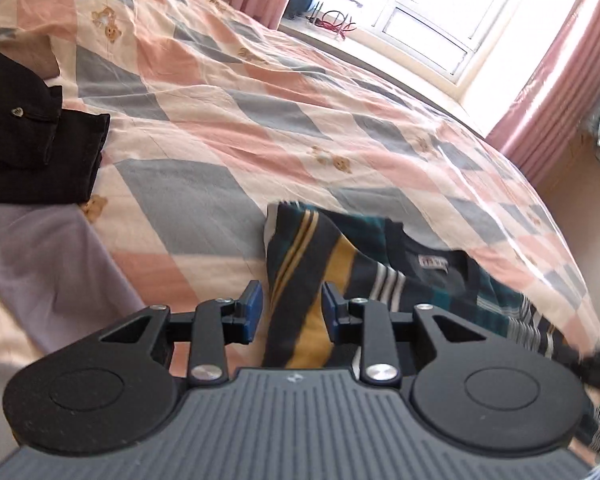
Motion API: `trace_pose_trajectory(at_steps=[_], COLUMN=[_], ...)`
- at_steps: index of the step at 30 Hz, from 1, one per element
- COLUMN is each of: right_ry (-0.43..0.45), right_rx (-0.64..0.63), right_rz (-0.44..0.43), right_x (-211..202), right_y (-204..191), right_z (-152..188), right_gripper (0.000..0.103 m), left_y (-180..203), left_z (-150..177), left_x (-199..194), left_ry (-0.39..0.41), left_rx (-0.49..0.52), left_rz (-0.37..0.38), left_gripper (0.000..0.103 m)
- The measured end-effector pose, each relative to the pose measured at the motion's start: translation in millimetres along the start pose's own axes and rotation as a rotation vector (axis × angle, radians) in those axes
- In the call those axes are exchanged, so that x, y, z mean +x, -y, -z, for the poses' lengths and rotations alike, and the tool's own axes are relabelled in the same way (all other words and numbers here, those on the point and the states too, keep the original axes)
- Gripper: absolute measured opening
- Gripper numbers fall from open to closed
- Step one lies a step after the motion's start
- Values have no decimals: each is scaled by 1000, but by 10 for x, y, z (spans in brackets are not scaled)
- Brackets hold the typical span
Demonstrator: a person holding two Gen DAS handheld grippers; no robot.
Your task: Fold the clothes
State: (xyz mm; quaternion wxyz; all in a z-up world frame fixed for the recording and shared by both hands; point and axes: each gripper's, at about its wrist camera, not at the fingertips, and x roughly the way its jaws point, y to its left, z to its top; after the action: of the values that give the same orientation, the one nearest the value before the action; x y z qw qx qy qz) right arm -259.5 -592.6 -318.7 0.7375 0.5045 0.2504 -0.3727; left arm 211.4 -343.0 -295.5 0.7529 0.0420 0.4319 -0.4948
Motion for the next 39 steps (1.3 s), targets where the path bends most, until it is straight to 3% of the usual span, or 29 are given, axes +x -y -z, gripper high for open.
trace_pose_trajectory(at_steps=[2,6,9,14,16,18,20,21,23,26,27,29,31,33,36,38,39], right_ry=[14,83,40,-13,-17,-19,12,45,95,8,-21,-17,2,9,-7,-13,-12], right_rx=[-8,5,6,107,109,116,105,88,47,63,93,82,26,5,18,48,63], right_rz=[-11,-120,-32,-16,-14,-12,-16,-51,-89,37,50,58,55,35,39,48,42], right_x=[-57,-381,-398,-202,-151,-121,-159,-210,-307,-135,-39,63,89,95,122,136,142], right_y=[-56,-129,-95,134,141,160,142,116,54,158,229,242,141,89,134,175,192], right_z=[35,84,142,217,234,248,253,259,269,297,305,287,231,203,199,213,218], right_gripper=[5,5,5,5,5,6,6,6,5,5,5,5,6,7,15,17,18], left_y=[-62,-164,-262,-510,-533,-490,-381,-296,-23,414,473,484,424,277,-4,-91,-121], left_z=[-115,-338,-485,-599,-621,-655,-702,-730,-749,-629,-556,-452,-443,-517,-605,-546,-500], left_x=[145,532,911,1455,1556,1610,1596,1550,1395,1323,1393,1527,1494,1334,972,720,596], left_ry=[-15,-61,-121,-214,-228,-240,-236,-214,-125,-34,-44,-89,-86,-71,-70,-103,-123], left_rx=[-25,-99,-181,-421,-466,-449,-365,-295,-41,402,482,533,481,337,104,37,13], left_rz=[18,27,40,99,130,140,139,130,93,-39,-90,-148,-152,-137,-81,-33,-8], left_gripper=[26,26,28,32,32,31,8,8,8,9,10,11,20,31,34,38,45])
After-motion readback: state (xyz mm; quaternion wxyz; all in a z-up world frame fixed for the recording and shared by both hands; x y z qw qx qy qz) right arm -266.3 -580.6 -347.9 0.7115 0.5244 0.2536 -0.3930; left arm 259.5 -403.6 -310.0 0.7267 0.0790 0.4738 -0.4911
